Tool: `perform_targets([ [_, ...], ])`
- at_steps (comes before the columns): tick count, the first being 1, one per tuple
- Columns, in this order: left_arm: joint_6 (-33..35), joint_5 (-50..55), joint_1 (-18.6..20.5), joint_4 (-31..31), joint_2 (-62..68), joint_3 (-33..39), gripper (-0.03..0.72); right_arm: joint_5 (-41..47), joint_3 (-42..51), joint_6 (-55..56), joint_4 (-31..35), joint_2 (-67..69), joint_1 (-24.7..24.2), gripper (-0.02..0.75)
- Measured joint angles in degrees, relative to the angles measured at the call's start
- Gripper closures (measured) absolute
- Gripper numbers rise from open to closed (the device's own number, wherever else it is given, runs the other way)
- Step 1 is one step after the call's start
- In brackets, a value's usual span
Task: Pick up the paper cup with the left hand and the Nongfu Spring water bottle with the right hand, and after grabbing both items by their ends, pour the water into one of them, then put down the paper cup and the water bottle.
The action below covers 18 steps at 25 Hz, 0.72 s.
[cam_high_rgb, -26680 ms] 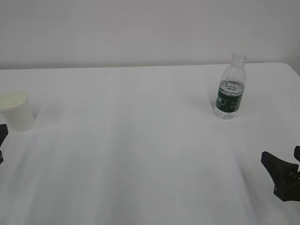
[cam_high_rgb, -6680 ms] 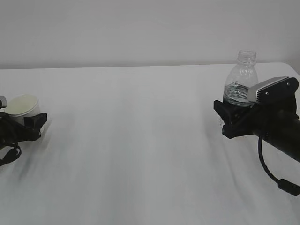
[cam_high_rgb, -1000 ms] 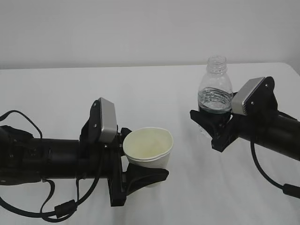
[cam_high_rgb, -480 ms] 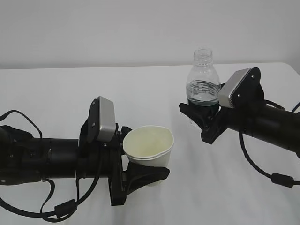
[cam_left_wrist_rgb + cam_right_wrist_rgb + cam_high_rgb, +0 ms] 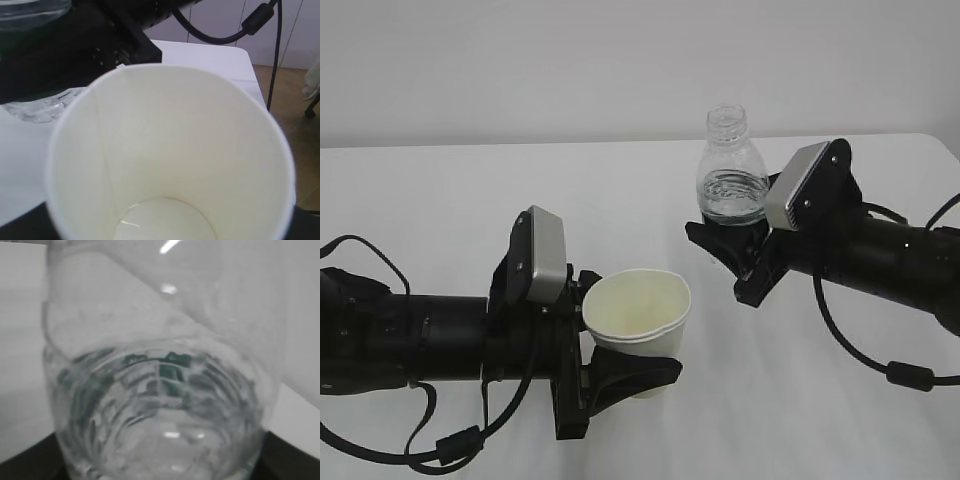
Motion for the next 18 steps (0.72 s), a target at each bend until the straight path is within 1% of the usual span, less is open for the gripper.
perform_targets([
  [6, 0.0, 0.0, 0.0, 0.9, 0.0, 0.0, 0.208, 0.2, -0.8, -0.3, -0.9, 0.0, 1.4, 0.264],
  [18, 0.0, -0.1, 0.0, 1.3, 0.0, 0.0, 0.211, 0.4, -2.8, -0.8, -3.8, 0.0, 1.5, 0.264],
])
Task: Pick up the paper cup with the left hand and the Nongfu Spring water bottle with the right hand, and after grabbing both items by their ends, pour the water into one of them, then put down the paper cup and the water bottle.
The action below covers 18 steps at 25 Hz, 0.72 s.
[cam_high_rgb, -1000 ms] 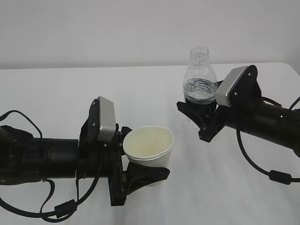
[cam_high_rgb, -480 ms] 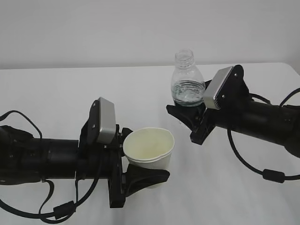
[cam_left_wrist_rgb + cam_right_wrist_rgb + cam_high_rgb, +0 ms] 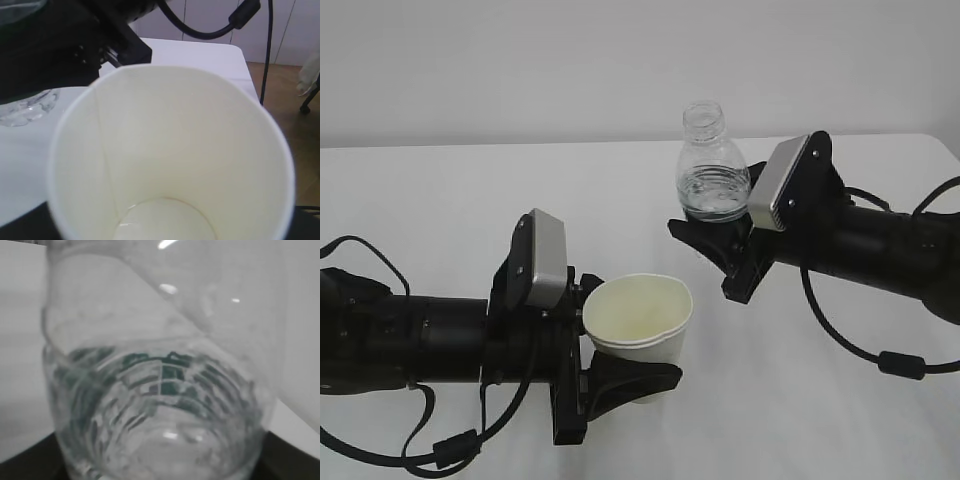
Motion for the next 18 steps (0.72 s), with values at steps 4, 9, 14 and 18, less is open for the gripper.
perform_targets([
  [4, 0.0, -0.5, 0.0, 0.0, 0.0, 0.0, 0.212, 0.1, -0.7, 0.0, -1.0, 0.0, 0.0, 0.264],
  [9, 0.0, -0.8, 0.0, 0.0, 0.0, 0.0, 0.213, 0.2, -1.0, -1.8, -1.3, 0.0, 0.0, 0.264],
  [14, 0.0, -0.8, 0.0, 0.0, 0.0, 0.0, 0.213, 0.2, -1.4, -2.6, -1.5, 0.2, 0.0, 0.264],
  [18, 0.0, -0.8, 0.0, 0.6, 0.0, 0.0, 0.213, 0.2, -1.9, -3.6, -2.5, 2.2, 0.0, 0.264],
])
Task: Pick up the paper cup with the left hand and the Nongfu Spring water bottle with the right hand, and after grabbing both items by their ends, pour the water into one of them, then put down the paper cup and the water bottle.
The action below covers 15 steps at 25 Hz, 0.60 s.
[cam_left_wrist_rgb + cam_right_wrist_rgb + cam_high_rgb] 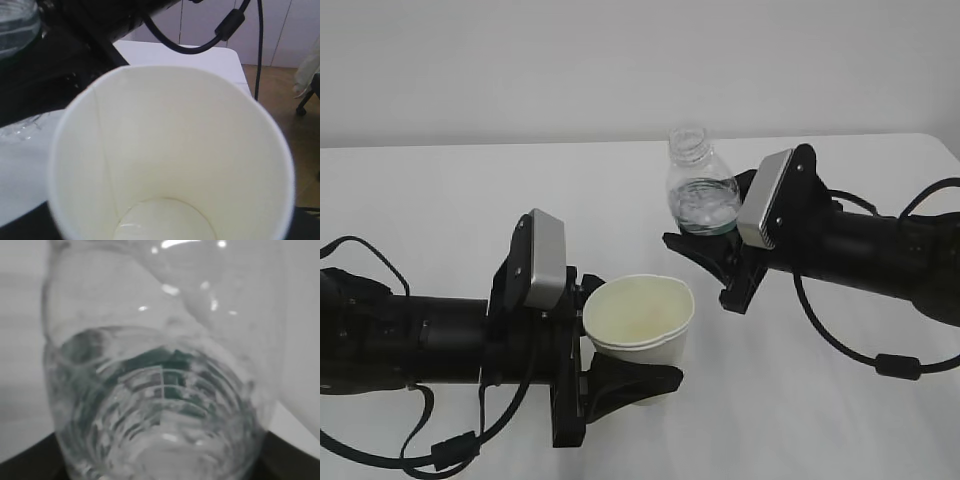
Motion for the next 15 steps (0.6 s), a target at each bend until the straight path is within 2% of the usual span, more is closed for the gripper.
perform_targets([
  [15, 0.0, -0.4, 0.0, 1.4, 0.0, 0.0, 0.217, -2.9, -0.2, -10.2, -1.2, 0.7, 0.0, 0.264],
])
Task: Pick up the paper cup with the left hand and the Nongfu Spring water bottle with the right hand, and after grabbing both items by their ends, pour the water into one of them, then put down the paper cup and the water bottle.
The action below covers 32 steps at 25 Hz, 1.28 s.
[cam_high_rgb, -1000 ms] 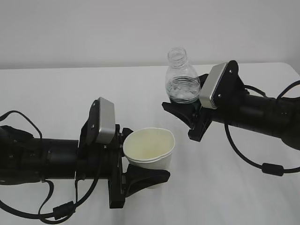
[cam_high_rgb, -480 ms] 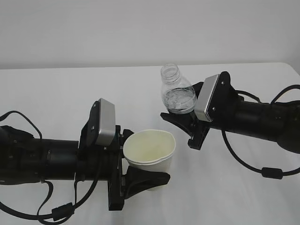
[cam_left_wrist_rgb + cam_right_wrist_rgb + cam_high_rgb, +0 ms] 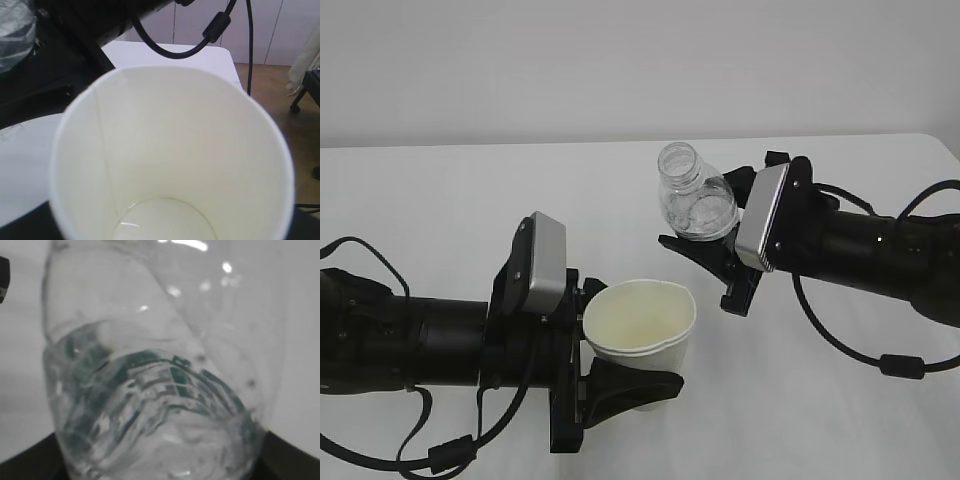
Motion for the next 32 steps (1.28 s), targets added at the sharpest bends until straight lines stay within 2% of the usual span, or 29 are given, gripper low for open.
perform_targets([
  [20, 0.1, -0.1, 0.0, -1.3, 0.0, 0.0, 0.217, -3.1, 0.0, -16.2, 1.5, 0.0, 0.0, 0.264],
  [32, 5.0, 1.6, 0.0, -1.4, 0.0, 0.0, 0.217, -3.2, 0.0, -21.2, 2.4, 0.0, 0.0, 0.265],
])
